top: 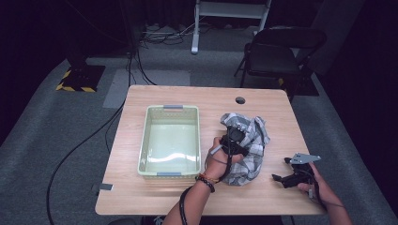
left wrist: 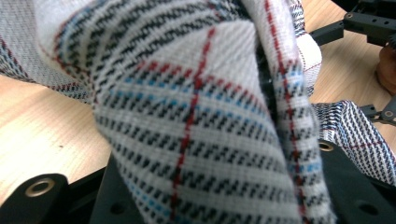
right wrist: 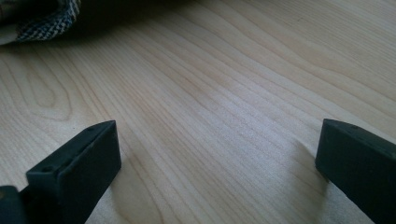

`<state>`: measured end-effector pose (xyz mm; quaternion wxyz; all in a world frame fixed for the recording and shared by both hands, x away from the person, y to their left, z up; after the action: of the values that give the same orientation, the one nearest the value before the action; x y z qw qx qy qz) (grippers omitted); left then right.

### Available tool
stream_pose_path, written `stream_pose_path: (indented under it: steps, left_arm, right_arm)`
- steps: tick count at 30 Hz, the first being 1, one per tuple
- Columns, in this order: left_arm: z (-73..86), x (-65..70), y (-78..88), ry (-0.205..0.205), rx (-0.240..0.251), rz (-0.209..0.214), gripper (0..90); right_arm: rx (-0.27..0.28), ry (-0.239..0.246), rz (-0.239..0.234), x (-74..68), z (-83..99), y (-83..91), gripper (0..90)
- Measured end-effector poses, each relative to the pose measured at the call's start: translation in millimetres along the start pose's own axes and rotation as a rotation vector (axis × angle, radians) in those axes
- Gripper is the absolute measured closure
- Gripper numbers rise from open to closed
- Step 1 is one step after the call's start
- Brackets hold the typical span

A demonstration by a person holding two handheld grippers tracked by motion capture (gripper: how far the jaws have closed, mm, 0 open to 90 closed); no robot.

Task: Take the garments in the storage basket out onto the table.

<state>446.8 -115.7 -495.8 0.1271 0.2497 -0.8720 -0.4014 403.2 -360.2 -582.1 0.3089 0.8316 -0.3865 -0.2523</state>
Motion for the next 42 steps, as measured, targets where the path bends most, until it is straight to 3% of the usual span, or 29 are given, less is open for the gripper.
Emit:
stream_pose_path:
  steps: [12,25,38,42]
  left_arm:
    - [6.1,-3.4,-8.2,0.013,-0.008,0.014,51.4]
    - [12.2,-5.0,-19.0,0.014,-0.038,0.002,46.3]
    - [22.1,-5.5,-27.6,0.017,-0.093,-0.051,21.1]
    - [26.0,-4.9,-29.5,0.016,-0.135,-0.073,9.7]
  right_arm:
    - [0.0,0.0,0.0,0.0,0.0,0.0,0.0]
    - [0.0,0.0,0.0,0.0,0.0,0.0,0.0]
    - [0.0,0.0,-0.001,0.0,0.0,0.0,0.0]
    - [0.0,0.0,-0.001,0.0,0.0,0.0,0.0]
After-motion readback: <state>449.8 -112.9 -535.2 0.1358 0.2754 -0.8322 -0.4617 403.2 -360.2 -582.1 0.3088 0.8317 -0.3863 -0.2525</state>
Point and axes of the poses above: each handheld gripper's, and its own axes: y roughly backward along the jaws, z roughly out of its underside, x roughly to its right, the point moved 5 cm from there along -y, roughly forward along the jaws, and after that the axes turned 15 degrees about -y, right-handed, at the moved point
